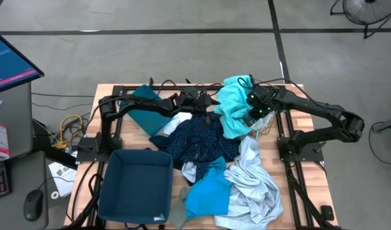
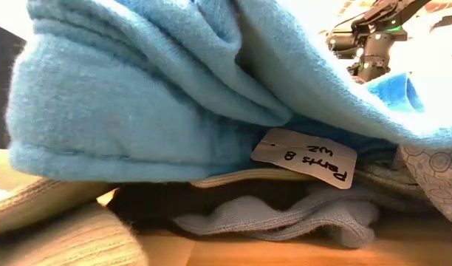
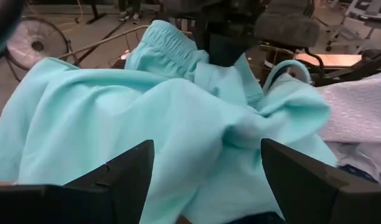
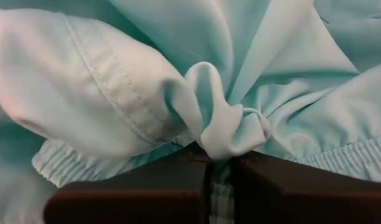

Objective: Pick & Place Cloths
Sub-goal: Put the light blue shorts into the wire basket

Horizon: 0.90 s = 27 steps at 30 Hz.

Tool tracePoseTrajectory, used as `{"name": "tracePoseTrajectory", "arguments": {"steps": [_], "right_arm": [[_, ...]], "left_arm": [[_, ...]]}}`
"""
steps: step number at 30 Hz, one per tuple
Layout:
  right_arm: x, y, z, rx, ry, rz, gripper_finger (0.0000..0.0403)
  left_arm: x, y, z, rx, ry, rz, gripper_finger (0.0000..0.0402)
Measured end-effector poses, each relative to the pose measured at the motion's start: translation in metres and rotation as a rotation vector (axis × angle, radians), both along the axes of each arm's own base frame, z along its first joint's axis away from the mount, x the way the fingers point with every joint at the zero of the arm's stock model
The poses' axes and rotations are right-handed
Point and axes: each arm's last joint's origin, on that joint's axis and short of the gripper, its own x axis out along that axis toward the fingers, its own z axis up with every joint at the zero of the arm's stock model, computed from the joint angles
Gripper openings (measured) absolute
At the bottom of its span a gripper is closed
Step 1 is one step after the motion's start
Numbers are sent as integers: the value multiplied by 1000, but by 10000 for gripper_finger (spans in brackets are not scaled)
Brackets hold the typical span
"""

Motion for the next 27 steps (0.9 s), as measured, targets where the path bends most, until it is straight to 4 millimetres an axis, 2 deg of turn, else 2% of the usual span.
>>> {"name": "tracePoseTrajectory", "arguments": {"steps": [7, 10, 12, 15, 21, 25, 27], "right_arm": [[0, 0, 0, 0, 0, 1, 1], [0, 0, 0, 0, 0, 1, 1], [1, 1, 0, -1, -1, 8, 1], [3, 3, 0, -1, -3, 21, 1], [3, 9, 4, -9, -21, 38, 1], [0, 13, 11, -26, -50, 37, 2], [-4, 15, 17, -38, -78, 23, 8]], "left_arm": [[18, 5, 4, -3, 1, -10, 276], [23, 7, 6, 2, -18, -14, 260], [22, 7, 1, -23, 24, -21, 242], [23, 6, -8, -43, 75, -22, 208], [22, 6, -13, -85, 105, -11, 120], [20, 5, 0, -97, 83, 1, 30], [19, 3, 13, -85, 49, -3, 10]]}}
